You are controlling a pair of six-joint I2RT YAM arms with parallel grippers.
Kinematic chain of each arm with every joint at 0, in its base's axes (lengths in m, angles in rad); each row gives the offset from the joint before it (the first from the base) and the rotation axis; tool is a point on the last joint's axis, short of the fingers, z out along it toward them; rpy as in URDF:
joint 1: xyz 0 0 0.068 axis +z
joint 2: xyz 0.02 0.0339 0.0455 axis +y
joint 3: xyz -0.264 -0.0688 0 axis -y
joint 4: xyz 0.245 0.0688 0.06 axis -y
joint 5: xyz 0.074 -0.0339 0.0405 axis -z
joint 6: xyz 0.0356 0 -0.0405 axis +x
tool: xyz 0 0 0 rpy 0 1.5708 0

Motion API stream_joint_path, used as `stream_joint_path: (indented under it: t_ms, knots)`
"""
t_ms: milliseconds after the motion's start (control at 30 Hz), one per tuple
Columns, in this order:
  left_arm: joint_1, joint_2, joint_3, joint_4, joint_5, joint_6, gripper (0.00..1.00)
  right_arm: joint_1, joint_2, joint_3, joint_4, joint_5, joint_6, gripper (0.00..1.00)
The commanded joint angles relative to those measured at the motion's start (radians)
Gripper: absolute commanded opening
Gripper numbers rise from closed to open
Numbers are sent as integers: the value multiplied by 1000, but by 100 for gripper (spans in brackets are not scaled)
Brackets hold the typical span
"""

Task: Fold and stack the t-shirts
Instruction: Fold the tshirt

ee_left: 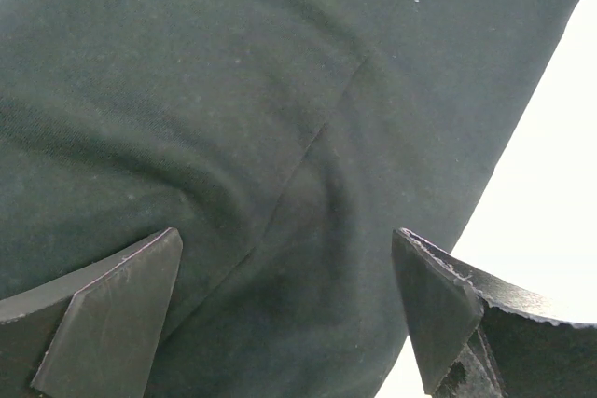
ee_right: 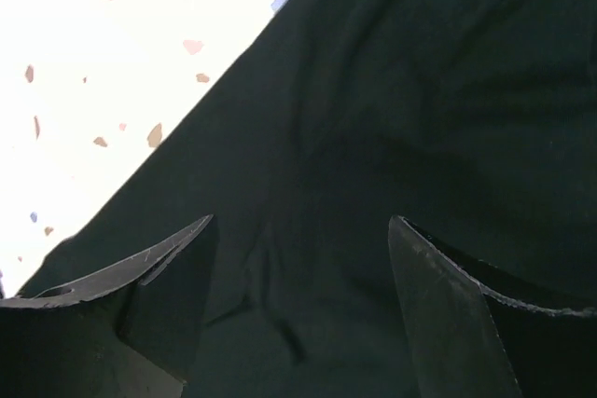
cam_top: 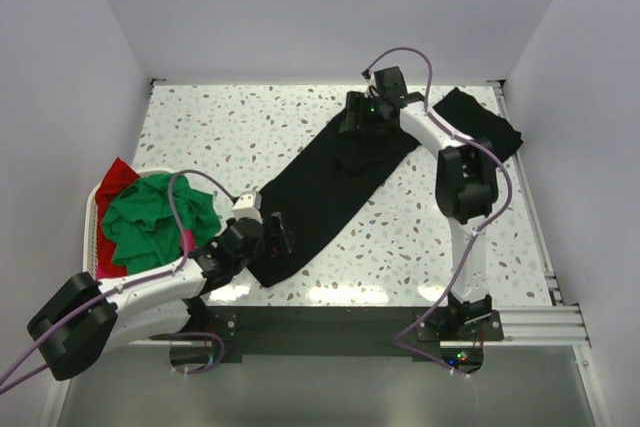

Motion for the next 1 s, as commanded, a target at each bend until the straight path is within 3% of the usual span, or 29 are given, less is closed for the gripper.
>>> stream_joint_path:
  t_ms: [0,167,400,533,733,967]
  knots:
    - [-8,20,10,56,-11,30,100,13,-134,-114,119,9,11,77]
    - [-8,37,10,46,-22,48,100,17,-169,-235,122,55,25,77]
    - [-10,53,56,-45,-13,59,100,25,-88,-226,75,102,28,75]
    - [-11,39,72,-126,10,44,100,26,-13,-145,26,113,20,75]
    - [-28,14,41,-120,99,10,100,31,133,-1,-48,116,3,75]
    - [-97,85,18,29,204,-15,100,42,275,195,-143,110,-20,75]
